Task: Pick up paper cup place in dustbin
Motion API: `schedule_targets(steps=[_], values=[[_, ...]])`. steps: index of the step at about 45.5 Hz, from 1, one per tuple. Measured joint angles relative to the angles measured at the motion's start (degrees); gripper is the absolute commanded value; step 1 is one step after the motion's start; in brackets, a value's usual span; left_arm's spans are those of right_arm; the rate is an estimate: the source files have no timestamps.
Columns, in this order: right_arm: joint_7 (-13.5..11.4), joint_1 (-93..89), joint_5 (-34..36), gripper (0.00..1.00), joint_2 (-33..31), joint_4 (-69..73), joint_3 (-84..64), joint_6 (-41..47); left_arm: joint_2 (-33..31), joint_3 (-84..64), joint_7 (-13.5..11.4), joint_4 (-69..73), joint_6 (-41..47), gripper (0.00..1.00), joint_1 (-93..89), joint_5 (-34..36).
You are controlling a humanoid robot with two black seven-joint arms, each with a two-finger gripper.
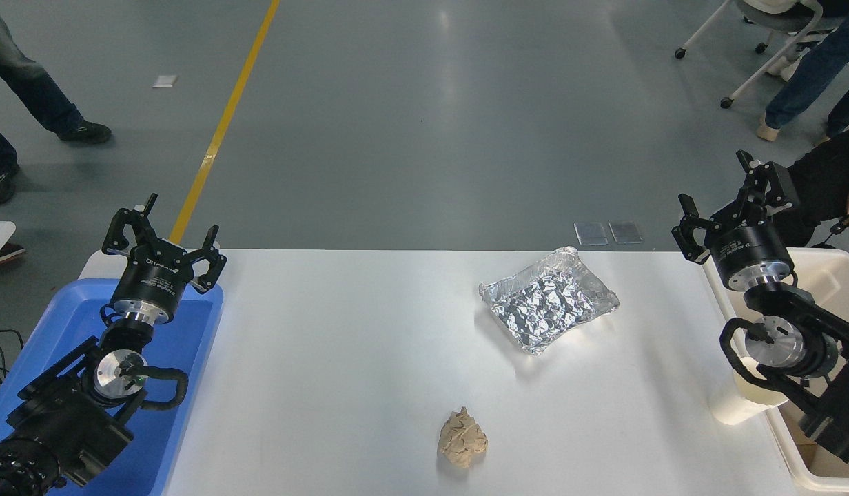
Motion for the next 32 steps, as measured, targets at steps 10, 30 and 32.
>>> schedule_targets(steps=[10, 30, 32], values=[[-0.02, 0.05, 0.01, 1.0, -0.09, -0.01, -0.72, 0.0, 0.0, 0.0, 0.0, 0.0, 0.0, 0.99, 0.0, 0.0], [-0.22, 2.29, 0.38, 1.0, -3.21, -0.19, -5.49, -0.07, 0.0, -0.03, 0.0, 0.0, 0.0, 0.99, 0.03, -0.01], [-0.24, 2.86, 0.42, 1.0, -3.69, -0.19, -6.47, -0.09, 0.0, -0.03, 0.0, 0.0, 0.0, 0.99, 0.02, -0.01]])
